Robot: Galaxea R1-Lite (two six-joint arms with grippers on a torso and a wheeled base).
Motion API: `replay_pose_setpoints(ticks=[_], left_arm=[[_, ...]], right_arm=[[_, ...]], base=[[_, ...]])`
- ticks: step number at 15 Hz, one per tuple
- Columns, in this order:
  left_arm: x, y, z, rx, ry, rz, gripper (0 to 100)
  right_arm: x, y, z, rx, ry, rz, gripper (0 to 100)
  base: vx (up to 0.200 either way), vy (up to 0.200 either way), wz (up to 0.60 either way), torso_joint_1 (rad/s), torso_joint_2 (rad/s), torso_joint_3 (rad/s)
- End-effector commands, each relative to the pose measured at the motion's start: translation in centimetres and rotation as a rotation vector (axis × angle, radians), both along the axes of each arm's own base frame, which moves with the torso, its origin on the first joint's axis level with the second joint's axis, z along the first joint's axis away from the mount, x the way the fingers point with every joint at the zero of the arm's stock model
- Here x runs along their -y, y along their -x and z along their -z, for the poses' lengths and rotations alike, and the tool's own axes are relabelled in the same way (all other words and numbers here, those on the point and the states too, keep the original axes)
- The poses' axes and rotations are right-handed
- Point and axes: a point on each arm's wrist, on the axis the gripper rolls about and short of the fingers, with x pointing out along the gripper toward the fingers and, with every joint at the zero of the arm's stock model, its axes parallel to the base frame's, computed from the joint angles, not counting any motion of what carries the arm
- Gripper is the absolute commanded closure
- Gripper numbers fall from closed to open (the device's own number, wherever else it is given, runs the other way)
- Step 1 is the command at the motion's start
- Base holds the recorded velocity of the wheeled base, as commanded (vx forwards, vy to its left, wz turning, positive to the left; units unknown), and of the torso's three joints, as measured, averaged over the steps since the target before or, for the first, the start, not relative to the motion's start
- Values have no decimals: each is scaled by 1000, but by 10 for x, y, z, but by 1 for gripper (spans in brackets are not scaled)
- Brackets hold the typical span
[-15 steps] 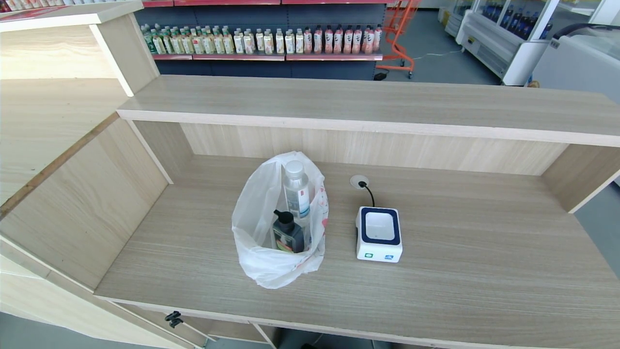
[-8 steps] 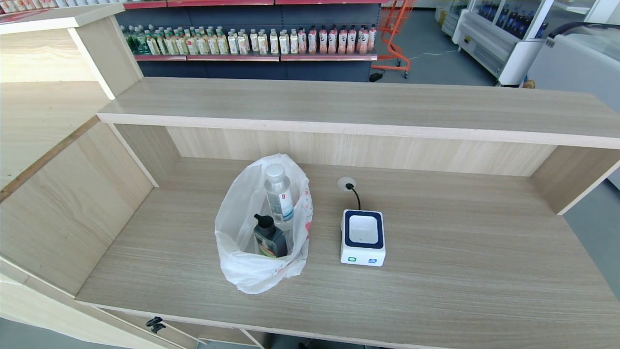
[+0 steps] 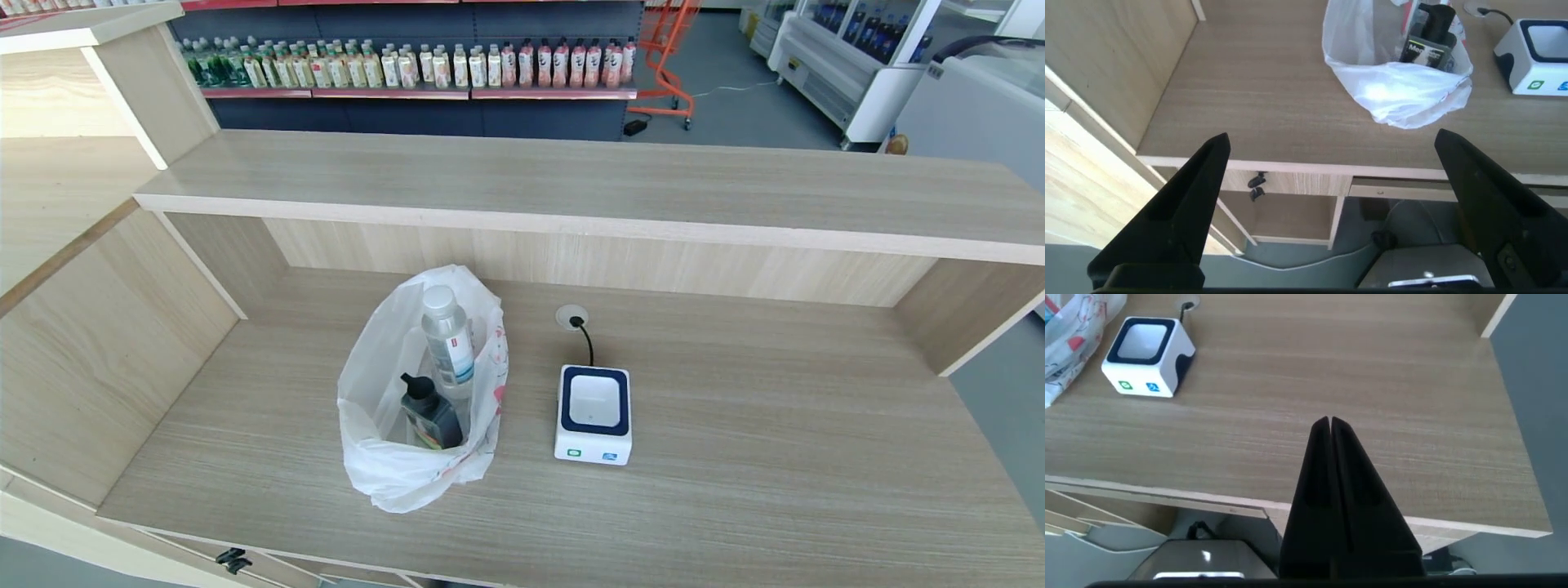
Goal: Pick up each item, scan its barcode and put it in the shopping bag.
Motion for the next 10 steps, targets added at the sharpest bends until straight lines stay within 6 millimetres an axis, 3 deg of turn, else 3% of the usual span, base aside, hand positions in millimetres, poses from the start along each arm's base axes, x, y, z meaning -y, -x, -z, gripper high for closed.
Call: replay_pose_setpoints(ticks=[1, 10], left_arm=[[0, 0, 0, 0, 0, 0, 0], [0, 0, 0, -2, 0, 0, 0]], right_arm=[[0, 0, 0, -4, 0, -1, 100], [0, 0, 0, -4, 2, -1, 100]], base=[[0, 0, 0, 0, 0, 0], [0, 0, 0, 0, 0, 0]])
